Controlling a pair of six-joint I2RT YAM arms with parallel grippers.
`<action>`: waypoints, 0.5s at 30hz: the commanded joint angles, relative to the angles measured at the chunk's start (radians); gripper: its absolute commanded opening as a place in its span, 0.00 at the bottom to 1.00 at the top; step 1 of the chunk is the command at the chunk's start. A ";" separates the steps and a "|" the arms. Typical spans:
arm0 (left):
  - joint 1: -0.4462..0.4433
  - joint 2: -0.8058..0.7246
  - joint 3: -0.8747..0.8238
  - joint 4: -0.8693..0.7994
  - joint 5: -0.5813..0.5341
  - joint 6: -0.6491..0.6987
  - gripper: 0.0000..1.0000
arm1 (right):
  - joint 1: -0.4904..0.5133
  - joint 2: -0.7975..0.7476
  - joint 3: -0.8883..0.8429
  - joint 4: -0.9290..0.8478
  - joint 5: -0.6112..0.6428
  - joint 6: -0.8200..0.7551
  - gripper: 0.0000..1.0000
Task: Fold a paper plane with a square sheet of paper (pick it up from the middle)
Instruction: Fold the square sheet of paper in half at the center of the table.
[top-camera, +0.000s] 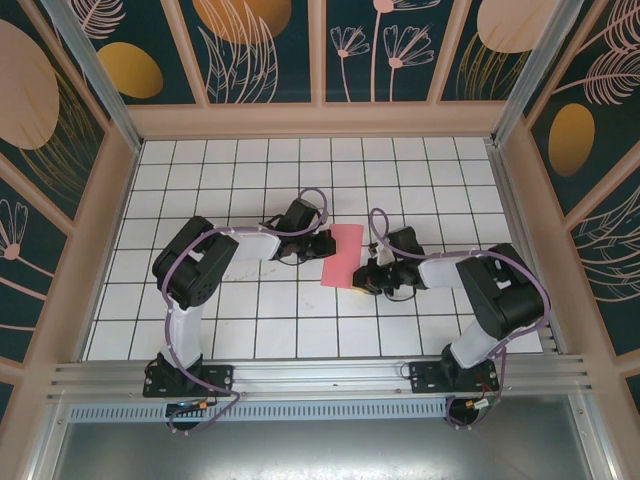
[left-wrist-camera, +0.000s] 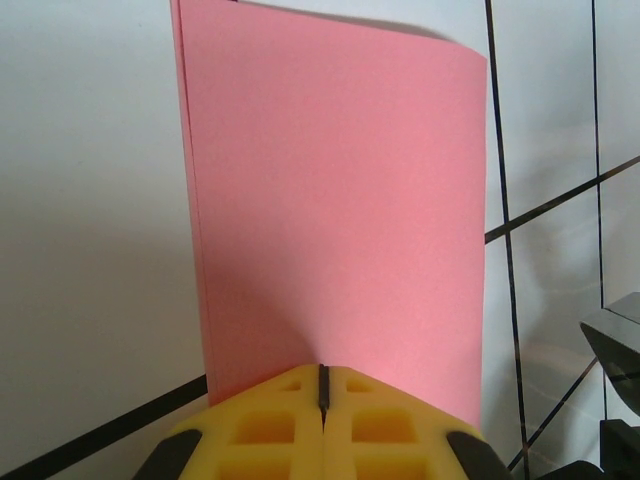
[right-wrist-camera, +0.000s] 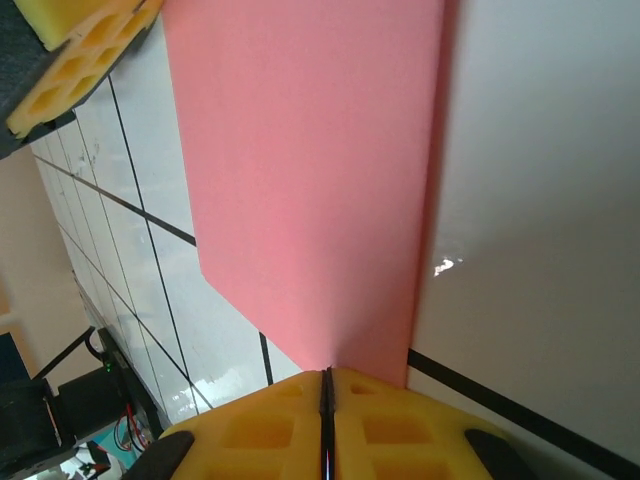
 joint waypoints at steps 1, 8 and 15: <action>-0.003 0.043 -0.018 -0.132 -0.010 -0.001 0.00 | 0.006 -0.011 0.000 -0.056 0.032 -0.018 0.12; -0.002 0.039 -0.021 -0.134 -0.008 -0.003 0.00 | 0.009 -0.074 0.055 -0.101 0.051 -0.022 0.12; -0.004 0.040 -0.031 -0.124 -0.010 -0.006 0.00 | -0.136 -0.015 0.179 -0.007 0.054 0.037 0.12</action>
